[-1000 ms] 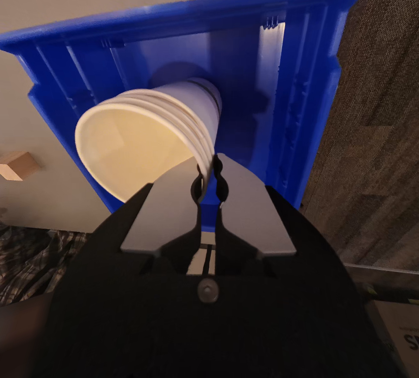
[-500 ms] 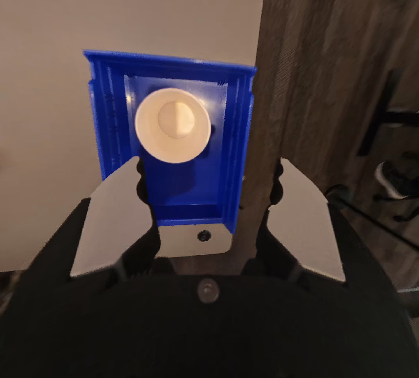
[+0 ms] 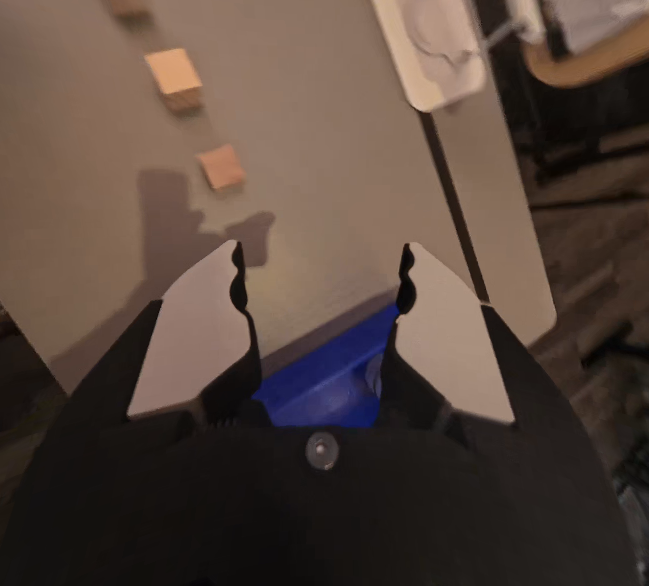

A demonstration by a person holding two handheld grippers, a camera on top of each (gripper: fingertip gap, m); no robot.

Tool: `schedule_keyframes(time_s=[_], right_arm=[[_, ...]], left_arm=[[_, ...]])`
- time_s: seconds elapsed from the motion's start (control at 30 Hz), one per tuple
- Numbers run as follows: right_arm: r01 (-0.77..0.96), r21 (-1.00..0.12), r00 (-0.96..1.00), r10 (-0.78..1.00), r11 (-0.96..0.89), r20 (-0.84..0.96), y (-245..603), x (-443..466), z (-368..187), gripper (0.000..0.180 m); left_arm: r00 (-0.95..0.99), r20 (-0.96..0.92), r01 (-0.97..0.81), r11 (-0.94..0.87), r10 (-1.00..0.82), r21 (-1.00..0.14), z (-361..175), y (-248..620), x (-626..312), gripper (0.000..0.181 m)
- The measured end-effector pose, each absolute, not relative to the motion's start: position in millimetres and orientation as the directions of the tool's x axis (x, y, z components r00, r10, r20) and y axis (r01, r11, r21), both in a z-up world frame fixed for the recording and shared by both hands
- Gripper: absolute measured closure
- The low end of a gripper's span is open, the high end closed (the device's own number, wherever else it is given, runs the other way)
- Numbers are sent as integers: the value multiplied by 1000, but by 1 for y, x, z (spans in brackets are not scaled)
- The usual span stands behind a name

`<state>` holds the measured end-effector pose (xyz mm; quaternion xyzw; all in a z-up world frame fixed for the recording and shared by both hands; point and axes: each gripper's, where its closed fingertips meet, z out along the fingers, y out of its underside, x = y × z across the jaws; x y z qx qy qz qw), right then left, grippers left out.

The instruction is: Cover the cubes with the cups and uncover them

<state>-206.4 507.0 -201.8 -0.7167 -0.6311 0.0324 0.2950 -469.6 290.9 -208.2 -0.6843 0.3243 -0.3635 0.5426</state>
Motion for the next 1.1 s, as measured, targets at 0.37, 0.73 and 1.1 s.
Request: schedule_keyframes(time_s=[0.37, 0.73, 1.1], right_arm=[[953, -214, -193, 975, 213, 111, 469, -293, -368, 101], [965, -128, -237, 971, 231, -37, 466, -306, -412, 113], [969, -208, 152, 986, -135, 68, 504, -256, -313, 135]], left_arm=[[582, 138, -42, -199, -802, -979, -209, 299, -489, 104], [577, 146, -49, -213, -803, -976, -213, 303, -489, 105], [569, 159, -44, -222, -807, -974, -215, 303, -487, 105]])
